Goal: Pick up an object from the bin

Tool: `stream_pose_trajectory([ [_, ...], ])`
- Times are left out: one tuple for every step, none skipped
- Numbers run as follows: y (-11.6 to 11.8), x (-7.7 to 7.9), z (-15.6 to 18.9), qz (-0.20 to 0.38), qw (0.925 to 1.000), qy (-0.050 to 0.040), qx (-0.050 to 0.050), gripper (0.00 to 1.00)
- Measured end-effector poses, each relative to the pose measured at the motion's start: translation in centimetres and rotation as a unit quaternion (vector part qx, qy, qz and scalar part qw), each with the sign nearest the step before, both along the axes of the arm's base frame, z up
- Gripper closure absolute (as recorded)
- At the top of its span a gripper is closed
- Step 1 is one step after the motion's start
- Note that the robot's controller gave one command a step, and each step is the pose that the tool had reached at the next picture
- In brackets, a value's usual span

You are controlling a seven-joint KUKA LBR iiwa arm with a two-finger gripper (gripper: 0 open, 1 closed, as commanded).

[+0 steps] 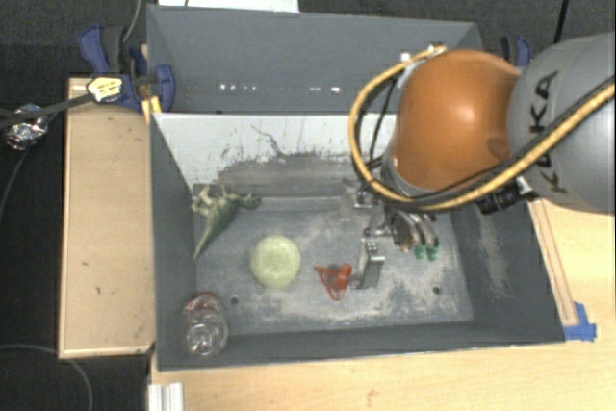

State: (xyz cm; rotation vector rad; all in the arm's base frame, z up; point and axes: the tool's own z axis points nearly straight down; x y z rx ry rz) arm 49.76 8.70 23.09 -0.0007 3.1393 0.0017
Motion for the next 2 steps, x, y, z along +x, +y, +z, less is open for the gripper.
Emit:
stream_pose_trajectory([
  [4.2,1.1,-7.8,0.027,0.9996,-0.0012,0.001,0.00],
  [5.9,0.9,-10.2,0.012,0.9999,0.0030,0.000,0.00],
])
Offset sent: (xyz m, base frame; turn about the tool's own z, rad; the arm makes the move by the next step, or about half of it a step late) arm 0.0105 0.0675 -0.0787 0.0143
